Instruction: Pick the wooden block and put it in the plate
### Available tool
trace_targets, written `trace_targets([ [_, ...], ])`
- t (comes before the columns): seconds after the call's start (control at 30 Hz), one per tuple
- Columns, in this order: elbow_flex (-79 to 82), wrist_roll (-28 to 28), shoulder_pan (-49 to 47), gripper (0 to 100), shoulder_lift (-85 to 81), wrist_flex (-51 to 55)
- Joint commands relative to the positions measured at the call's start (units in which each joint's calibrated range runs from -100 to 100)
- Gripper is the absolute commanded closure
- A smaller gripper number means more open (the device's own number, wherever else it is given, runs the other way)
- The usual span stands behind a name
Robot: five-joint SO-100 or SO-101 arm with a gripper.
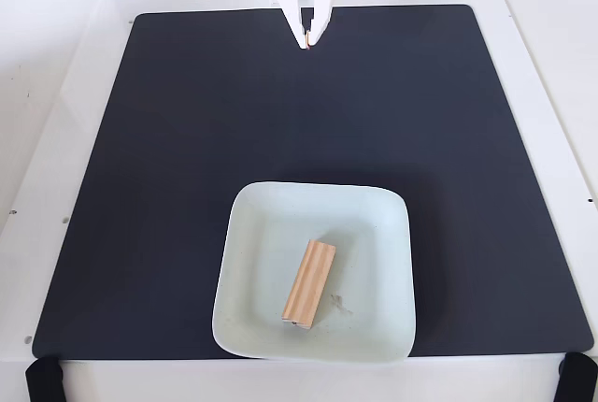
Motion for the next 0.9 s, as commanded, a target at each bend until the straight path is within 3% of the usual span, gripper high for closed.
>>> trace_targets([
  [0.0,0.25,-0.08,0.29,99,-0.6,5.64],
  [0.5,0.25,-0.08,0.18,99,-0.6,29.68],
  [0.87,0.25,-0.08,-2.84,99,-0.6,30.74],
])
